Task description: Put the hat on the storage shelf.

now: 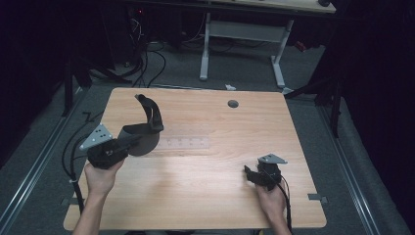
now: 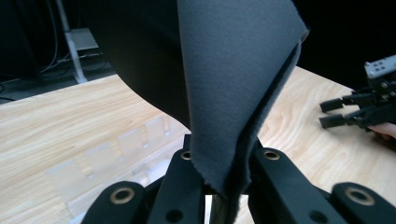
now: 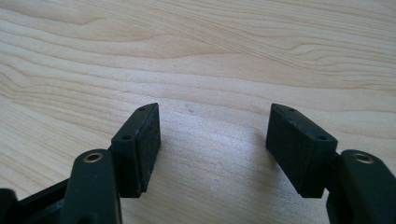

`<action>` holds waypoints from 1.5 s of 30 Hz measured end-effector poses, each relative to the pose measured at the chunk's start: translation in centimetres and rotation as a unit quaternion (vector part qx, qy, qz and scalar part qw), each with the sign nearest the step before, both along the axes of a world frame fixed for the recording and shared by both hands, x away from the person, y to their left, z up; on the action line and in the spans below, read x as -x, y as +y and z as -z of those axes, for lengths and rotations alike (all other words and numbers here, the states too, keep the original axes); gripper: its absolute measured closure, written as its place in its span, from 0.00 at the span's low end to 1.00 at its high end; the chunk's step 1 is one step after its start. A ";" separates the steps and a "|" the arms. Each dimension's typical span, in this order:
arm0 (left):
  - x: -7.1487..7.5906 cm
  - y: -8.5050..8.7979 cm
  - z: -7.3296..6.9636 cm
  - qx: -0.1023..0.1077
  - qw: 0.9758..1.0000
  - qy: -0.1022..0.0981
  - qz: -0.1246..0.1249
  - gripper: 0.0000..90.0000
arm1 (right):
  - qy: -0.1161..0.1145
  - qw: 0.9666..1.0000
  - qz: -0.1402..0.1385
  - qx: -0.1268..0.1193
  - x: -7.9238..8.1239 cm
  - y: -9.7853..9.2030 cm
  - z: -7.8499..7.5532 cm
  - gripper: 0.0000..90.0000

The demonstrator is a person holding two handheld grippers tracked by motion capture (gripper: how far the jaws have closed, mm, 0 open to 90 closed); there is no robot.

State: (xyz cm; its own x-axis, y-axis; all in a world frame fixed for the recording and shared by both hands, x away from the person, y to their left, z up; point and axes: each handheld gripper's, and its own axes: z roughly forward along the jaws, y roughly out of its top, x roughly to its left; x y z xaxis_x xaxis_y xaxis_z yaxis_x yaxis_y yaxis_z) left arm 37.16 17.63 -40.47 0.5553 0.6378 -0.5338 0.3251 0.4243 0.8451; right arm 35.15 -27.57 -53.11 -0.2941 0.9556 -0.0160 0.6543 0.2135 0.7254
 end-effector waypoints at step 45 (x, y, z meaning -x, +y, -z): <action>-4.6 1.9 1.8 -0.032 0.995 0.024 -0.090 0.96 | 0.002 1.000 0.006 -0.017 -0.5 -0.3 0.0 0.38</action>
State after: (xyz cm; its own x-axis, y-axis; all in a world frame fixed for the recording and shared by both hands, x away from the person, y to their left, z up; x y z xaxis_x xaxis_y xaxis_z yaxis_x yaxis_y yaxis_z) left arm 41.73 19.57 -42.25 0.4030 0.7587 -0.5118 0.2891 0.4251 0.8577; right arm 35.67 -27.84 -53.09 -0.2821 0.9592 0.0174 0.6592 0.1807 0.7299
